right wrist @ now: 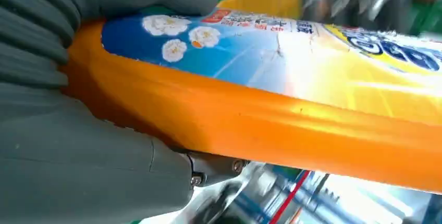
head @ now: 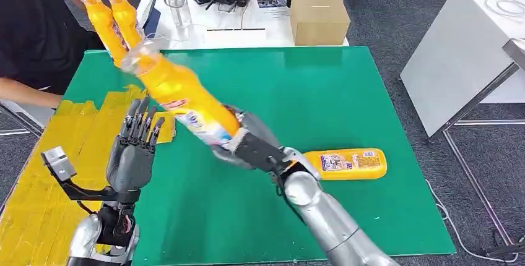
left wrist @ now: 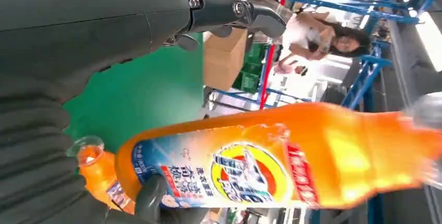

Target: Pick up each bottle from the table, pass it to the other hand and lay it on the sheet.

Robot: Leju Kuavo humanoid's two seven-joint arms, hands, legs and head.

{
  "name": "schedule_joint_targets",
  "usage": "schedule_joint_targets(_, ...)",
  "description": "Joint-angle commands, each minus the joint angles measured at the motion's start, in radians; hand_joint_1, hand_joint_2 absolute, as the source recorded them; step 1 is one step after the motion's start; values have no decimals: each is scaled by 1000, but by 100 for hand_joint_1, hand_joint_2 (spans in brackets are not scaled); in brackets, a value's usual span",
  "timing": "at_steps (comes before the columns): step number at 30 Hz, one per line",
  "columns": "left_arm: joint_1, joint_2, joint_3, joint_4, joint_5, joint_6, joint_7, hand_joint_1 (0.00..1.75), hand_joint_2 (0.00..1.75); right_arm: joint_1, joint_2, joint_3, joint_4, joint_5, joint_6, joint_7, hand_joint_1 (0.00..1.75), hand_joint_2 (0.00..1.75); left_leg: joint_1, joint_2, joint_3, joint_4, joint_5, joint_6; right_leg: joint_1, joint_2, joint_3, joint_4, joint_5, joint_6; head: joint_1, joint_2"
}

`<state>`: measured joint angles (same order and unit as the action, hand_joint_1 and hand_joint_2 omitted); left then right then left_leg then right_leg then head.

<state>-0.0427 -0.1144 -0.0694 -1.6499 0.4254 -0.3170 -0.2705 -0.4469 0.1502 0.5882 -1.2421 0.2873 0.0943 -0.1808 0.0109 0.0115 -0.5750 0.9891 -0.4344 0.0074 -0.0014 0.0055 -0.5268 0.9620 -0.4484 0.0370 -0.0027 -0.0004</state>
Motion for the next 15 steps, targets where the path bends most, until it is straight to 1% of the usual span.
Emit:
schedule_joint_targets(1,-40,6,-24,81,-16,18,-1,0,175,-102,41,151,144,-14,-11,12,175,175,0,0,3,0,-1,1,0,0,3,0,-1,0,0,0)
schedule_joint_targets(7,-40,5,-24,81,-16,18,-1,0,175,-101,43,154,143,-14,-11,12,175,175,0,-2,1,0,0,0,-1,-2,1,0,0,0,0,0)
schedule_joint_targets(13,-25,8,-14,63,-28,31,-12,0,175,-75,47,240,134,-14,-10,11,175,175,0,-2,3,-1,-1,0,-1,-1,3,-1,-1,-1,0,0)
schedule_joint_targets(15,-25,8,-14,62,-28,31,-12,0,175,-74,48,244,135,-14,-10,11,175,175,0,-1,2,-1,-1,0,0,-1,2,-1,0,-1,0,0)
